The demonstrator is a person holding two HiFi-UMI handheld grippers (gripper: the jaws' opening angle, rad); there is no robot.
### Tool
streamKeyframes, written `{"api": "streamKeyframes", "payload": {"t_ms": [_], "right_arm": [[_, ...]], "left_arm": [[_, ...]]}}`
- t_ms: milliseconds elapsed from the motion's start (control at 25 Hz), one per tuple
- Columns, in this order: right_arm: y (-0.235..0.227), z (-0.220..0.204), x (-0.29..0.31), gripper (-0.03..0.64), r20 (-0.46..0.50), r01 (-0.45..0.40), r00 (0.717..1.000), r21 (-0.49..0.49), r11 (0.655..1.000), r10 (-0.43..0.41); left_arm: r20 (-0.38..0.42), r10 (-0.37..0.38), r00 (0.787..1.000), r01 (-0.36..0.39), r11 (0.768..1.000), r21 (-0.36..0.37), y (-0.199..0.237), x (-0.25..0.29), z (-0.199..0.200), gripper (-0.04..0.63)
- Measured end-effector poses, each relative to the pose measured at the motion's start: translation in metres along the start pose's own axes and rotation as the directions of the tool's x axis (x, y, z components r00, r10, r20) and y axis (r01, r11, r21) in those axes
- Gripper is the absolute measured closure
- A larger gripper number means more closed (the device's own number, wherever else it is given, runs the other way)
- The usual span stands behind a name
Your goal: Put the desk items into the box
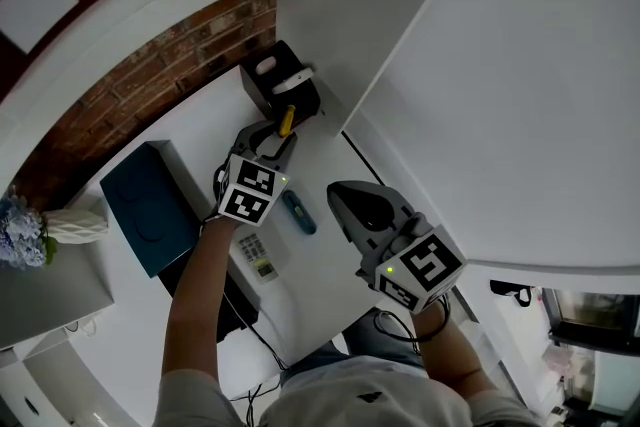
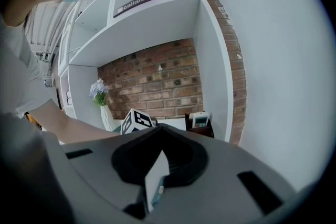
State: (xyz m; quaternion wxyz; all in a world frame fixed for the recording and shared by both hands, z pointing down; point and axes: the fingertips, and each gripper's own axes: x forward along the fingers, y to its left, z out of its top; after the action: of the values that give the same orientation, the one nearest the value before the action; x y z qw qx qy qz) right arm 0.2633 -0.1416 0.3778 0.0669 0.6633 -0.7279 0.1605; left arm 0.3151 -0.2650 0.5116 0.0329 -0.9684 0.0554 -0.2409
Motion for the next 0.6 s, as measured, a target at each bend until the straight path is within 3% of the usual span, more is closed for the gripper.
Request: {"api": "streamKeyframes", "payload": {"t_ms": [280,600], "right_arm": [[-0.0015,-0.0016,-0.0005,0.607,-0.004,0.007,1.0,0.001,1.0,-0.007],[0.0001,-0.0034,-0.0017,0.607,-0.008,0.004,1.0,0.002,1.0,-0.004]], "left_arm": [[-0.016,0.036,0.999,-0.036,0.999,-0.026,0.0043,0.0096,-0.0048,0.476],[-0.005,0.132,0.991,-0.132,0.991,0.022,0.0089,0.002,0.0013,0.51]]}}
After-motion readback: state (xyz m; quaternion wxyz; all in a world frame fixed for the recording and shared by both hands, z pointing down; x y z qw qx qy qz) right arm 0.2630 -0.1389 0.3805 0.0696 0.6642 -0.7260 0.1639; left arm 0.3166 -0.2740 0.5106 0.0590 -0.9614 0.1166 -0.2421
